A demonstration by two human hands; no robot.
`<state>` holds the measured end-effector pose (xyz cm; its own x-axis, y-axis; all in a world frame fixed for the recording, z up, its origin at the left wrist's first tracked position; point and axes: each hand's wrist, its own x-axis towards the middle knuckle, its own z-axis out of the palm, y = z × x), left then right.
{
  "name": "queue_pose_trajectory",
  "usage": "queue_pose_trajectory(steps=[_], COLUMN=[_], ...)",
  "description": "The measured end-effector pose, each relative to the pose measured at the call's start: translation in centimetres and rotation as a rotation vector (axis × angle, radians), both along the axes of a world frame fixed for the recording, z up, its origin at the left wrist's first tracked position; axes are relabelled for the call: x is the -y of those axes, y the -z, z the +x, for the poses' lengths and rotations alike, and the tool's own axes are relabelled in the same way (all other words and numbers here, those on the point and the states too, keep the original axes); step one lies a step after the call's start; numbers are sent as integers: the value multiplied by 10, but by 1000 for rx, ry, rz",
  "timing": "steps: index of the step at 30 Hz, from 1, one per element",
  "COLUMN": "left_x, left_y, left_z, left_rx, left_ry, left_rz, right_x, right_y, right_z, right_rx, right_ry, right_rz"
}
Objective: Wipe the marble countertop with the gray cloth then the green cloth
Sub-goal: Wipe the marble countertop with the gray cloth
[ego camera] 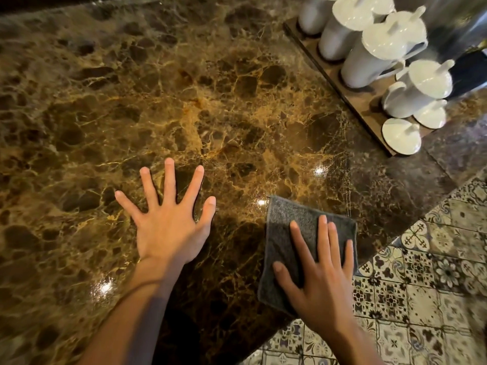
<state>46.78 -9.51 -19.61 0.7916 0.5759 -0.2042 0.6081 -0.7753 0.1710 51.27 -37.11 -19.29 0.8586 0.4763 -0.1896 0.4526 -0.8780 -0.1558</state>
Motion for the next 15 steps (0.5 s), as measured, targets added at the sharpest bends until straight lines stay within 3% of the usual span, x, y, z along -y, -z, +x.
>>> queue_pose_trajectory(steps=[4,11,15], left_x=[1,0,0], left_y=[-1,0,1], left_z=[-1,-1,-2], left_rx=[-5,1,4], left_ry=[-3,2,7], left_rz=[1,6,21], right_x=[-12,-69,-84], right_y=[-4,-5,-7], right_z=[36,220,278], right_rx=[7,-27,-19], right_ry=[-21,9,-67], right_rz=[-21,-63,-53])
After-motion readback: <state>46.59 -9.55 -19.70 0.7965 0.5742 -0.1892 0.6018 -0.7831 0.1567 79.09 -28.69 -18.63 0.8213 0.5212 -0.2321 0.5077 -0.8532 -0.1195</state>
